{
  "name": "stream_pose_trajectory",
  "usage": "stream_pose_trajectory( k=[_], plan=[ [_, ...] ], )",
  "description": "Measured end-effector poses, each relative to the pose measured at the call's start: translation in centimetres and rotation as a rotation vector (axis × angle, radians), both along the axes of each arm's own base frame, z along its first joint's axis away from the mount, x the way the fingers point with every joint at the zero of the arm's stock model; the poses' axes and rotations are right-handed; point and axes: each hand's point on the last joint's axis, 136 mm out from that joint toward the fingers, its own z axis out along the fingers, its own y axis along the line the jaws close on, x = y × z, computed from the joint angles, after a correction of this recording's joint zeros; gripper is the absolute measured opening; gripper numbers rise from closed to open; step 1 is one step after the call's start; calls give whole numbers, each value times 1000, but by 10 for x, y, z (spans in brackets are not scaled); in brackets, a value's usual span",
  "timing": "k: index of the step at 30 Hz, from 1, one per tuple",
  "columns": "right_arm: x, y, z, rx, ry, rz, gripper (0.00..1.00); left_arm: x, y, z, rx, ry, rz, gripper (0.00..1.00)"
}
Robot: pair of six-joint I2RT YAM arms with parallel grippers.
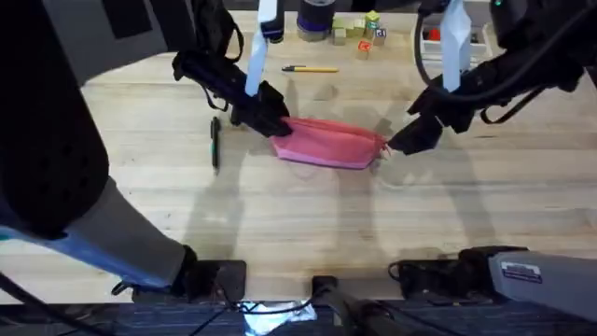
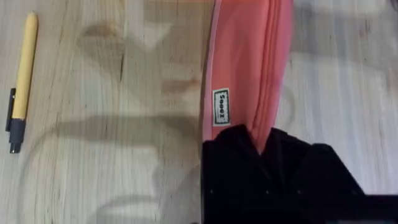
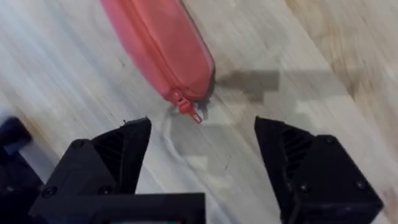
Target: Unzip the bag, pick up the pens from the table one at a time and place them inside, then zip the bag closed.
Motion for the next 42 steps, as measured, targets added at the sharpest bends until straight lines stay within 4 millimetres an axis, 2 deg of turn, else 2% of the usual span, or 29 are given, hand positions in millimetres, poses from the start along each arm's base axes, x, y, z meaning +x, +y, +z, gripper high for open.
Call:
stream_pose_trajectory(
  k=[4,12,17,27,32,42],
  plan=[
    [-1,6,-5,-9,-7,74,996,0,0,0,0,0,0,43],
    [-1,15,-36,26,100,127,996,0,0,0,0,0,0,43],
    [3,21,-49,61,135,137,996,0,0,0,0,0,0,43],
    [2,25,-54,82,154,146,973,0,0,0,0,0,0,43],
    [1,28,-54,82,154,158,881,0,0,0,0,0,0,43],
    [0,29,-54,81,154,167,551,0,0,0,0,0,0,43]
  ],
)
